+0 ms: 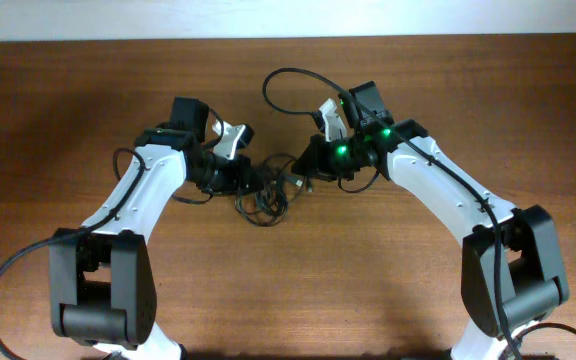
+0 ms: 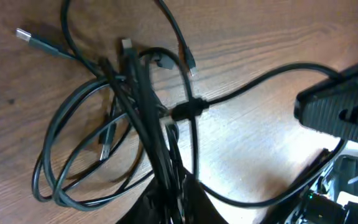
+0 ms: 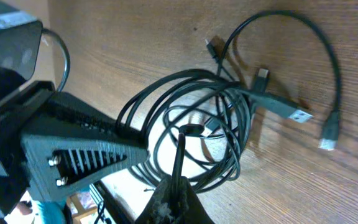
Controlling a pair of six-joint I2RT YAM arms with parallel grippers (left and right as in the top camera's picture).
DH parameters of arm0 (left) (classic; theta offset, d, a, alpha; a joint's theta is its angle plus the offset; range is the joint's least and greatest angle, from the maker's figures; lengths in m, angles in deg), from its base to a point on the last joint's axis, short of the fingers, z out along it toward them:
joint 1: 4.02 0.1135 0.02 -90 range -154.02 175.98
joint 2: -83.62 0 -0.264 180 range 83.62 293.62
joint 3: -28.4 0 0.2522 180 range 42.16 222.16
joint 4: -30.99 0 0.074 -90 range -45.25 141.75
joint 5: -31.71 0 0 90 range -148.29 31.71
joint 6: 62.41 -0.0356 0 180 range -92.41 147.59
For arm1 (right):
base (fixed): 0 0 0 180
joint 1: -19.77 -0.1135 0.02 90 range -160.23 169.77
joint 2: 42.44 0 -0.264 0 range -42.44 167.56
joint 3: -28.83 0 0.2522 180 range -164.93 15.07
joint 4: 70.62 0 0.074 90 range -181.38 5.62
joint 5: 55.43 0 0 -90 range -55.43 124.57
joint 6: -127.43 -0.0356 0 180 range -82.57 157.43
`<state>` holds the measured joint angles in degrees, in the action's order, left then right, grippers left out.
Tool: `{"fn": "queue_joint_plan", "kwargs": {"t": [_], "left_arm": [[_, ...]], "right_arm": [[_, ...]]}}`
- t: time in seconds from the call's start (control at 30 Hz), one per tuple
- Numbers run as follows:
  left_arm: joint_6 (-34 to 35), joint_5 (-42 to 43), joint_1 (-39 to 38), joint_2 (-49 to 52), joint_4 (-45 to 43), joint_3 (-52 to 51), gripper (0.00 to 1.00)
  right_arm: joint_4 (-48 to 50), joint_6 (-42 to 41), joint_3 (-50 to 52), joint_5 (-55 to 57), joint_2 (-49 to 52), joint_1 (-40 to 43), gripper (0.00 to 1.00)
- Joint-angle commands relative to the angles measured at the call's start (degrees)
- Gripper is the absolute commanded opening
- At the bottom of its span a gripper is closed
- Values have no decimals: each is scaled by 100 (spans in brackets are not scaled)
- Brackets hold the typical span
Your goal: Untangle cables
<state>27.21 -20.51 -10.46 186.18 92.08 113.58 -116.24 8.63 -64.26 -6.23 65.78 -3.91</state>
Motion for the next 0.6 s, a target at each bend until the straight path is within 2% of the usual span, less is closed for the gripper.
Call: {"fn": "queue_joint_plan", "kwargs": {"t": [0.0,0.07,0.13,0.27,0.37,0.5,0.57], "left_arm": [[-42,13,-17,61,-24,-4,11],[-42,13,-17,61,-35,-4,13],[-42,-28,-17,61,-57,-4,13],[-42,-28,-17,61,-146,-4,14],[-42,-28,-17,61,-144,-4,16],[-42,-28,-17,61,-144,-4,16],[-42,-31,-17,61,-144,-7,16]], "right_arm": [[-28,160,-33,-234,219,-33,4],[-11,166,-33,-533,378,-28,4],[155,503,-33,-1342,549,-31,4],[83,809,-28,-1482,756,-28,4],[37,1893,-26,-1495,1012,-28,4],[160,1958,-26,-1961,1510,-28,4],[184,1926,-26,-1633,1600,11,22]]}}
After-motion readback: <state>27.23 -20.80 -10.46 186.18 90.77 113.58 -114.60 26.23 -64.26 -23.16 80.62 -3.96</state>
